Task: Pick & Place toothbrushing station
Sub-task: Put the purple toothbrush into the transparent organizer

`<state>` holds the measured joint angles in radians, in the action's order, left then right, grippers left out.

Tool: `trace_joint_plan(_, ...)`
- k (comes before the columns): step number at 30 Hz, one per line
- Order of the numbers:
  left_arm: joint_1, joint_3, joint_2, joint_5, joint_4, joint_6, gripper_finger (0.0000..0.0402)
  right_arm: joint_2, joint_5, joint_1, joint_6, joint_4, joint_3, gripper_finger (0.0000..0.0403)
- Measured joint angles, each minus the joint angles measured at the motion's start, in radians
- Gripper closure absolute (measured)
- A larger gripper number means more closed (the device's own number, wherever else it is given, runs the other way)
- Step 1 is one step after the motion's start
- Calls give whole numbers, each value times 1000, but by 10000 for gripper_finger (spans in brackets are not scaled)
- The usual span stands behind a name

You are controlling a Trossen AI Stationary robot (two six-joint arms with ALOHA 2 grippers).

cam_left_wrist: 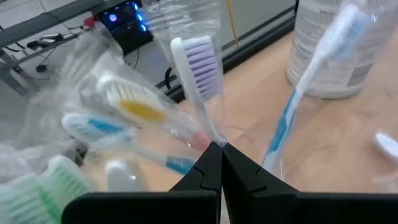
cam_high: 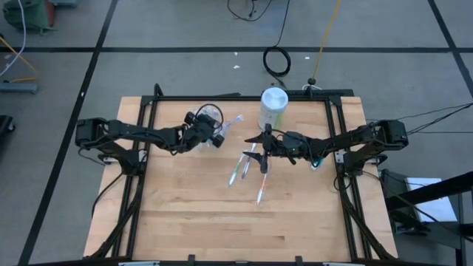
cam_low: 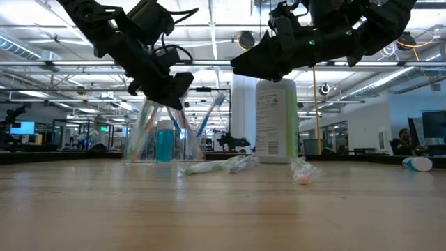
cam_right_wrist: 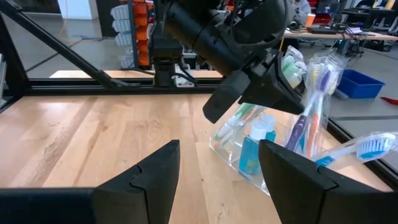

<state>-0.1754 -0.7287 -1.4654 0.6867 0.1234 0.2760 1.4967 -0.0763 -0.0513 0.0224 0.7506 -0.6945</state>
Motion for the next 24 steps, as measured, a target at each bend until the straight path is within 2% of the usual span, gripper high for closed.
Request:
trace_joint_plan(8,-8,1,0,-65,-4,-40,382,0,2,1,-16,0,0,191)
trace_joint_plan(12,-9,1,0,-61,-21,-54,368,0,2,1,-18,0,0,191)
trace_joint_plan(18,-4,-4,8,-58,-29,-92,327,0,3,1,-17,0,0,191)
trace_joint_plan(24,4,-66,8,-79,-131,-72,278,0,44,1,-12,0,0,191)
